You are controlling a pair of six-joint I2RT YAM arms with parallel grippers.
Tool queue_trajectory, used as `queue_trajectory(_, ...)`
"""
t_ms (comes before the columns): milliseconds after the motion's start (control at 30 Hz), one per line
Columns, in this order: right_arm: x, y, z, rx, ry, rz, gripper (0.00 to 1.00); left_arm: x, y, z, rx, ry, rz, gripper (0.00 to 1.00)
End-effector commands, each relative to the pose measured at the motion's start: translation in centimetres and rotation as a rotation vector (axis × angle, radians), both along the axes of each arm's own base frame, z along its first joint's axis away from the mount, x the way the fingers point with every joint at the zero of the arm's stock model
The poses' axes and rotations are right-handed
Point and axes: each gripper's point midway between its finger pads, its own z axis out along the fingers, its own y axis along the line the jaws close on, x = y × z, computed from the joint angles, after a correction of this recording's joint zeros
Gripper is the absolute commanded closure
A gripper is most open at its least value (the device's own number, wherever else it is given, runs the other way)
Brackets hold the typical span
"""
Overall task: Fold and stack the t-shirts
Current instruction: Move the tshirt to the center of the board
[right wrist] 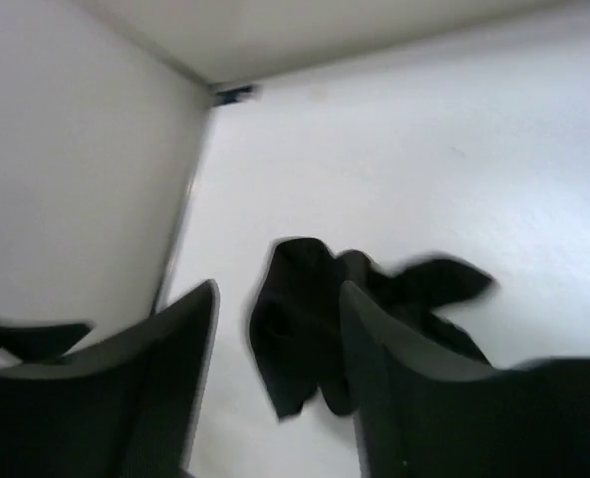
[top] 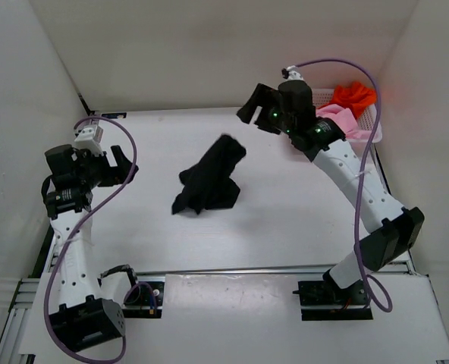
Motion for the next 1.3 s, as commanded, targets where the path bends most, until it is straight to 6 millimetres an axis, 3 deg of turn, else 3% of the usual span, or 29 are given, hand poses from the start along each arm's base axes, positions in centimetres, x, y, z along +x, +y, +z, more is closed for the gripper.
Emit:
queue_trajectory(0,2.7,-9.5,-5.9,-0.218,0.151,-0.235,0.15,0.6,0.5,1.3,0.030,-0.025,0.023,0.00)
queue_trajectory(33,3.2,-11.2,-9.5,-0.328,0.271,-0.203,0.08,0.6,-0.3,0.8,0.023,-0.002,-0.002,0.00)
queue_trajectory(133,2.8,-12.9,-13.5,-0.519,0.386,-0.110,0.06,-0.4,-2.4,-1.3,-0.012,0.115,-0.070,0.00)
queue_trajectory(167,2.9,-13.2,-14.0,-0.528,0.367,-0.093,0.07,-0.6,-2.2,-2.4,0.004,0.162,-0.053,0.00)
queue_trajectory(200,1.6,-12.5,-15.5,-0.512,0.392,-0.028,0.07,-1.0,-3.2,-4.0,0.009,0.240,-0.082,0.00)
queue_trajectory(233,2.1,-12.4,-15.2,-0.507,0.364,-0.027,0.07,-1.1,-3.5,-4.8,0.027,0.279,-0.086,0.00)
queue_trajectory(267,1.0,-11.2,-16.8,-0.469,0.399,0.046,0.07,-1.3,-3.8,-5.8,0.049,0.319,-0.092,0.00)
queue_trajectory(333,0.4,-9.2,-17.6,-0.447,0.379,0.129,0.08,-1.5,-4.1,-8.0,0.123,0.400,-0.086,0.00)
queue_trajectory(367,-0.1,-8.6,-19.1,-0.460,0.401,0.163,0.08,-2.1,-5.3,-10.1,0.148,0.473,-0.133,0.00)
queue_trajectory(467,0.1,-7.6,-22.6,-0.514,0.455,0.188,0.08,-2.1,-7.3,-12.5,0.178,0.548,-0.208,0.00)
queue_trajectory(633,1.5,-6.6,-26.8,-0.523,0.541,0.195,0.10,0.7,-10.5,-13.8,0.233,0.484,-0.286,0.00)
queue_trajectory(667,2.3,-6.3,-26.7,-0.518,0.528,0.193,0.10,1.1,-10.6,-15.4,0.271,0.518,-0.282,0.00)
queue_trajectory(700,2.6,-6.1,-28.1,-0.521,0.559,0.190,0.10,1.4,-10.7,-16.2,0.292,0.533,-0.279,0.02)
queue_trajectory(800,3.7,-5.5,-29.8,-0.524,0.587,0.187,0.13,3.4,-10.4,-18.5,0.357,0.572,-0.244,0.11)
queue_trajectory(967,4.5,-5.2,-32.1,-0.524,0.638,0.164,0.19,5.6,-10.5,-19.8,0.383,0.591,-0.224,0.51)
queue_trajectory(1033,4.7,-5.0,-33.0,-0.524,0.656,0.159,0.25,5.6,-10.5,-20.2,0.385,0.601,-0.225,0.59)
queue_trajectory(1067,4.7,-4.6,-33.2,-0.509,0.662,0.176,0.35,5.5,-10.7,-20.2,0.378,0.602,-0.232,0.64)
queue_trajectory(1100,4.6,-4.4,-33.1,-0.499,0.665,0.188,0.38,5.5,-10.7,-20.2,0.378,0.602,-0.232,0.76)
queue_trajectory(1133,4.4,-4.2,-33.1,-0.488,0.668,0.199,0.48,5.5,-10.7,-20.2,0.378,0.602,-0.232,0.86)
queue_trajectory(1167,4.3,-4.0,-33.0,-0.479,0.670,0.209,0.70,5.5,-10.7,-20.2,0.378,0.602,-0.232,0.90)
queue_trajectory(1267,3.6,-3.7,-33.1,-0.459,0.680,0.233,0.96,5.6,-10.5,-20.2,0.387,0.601,-0.223,0.90)
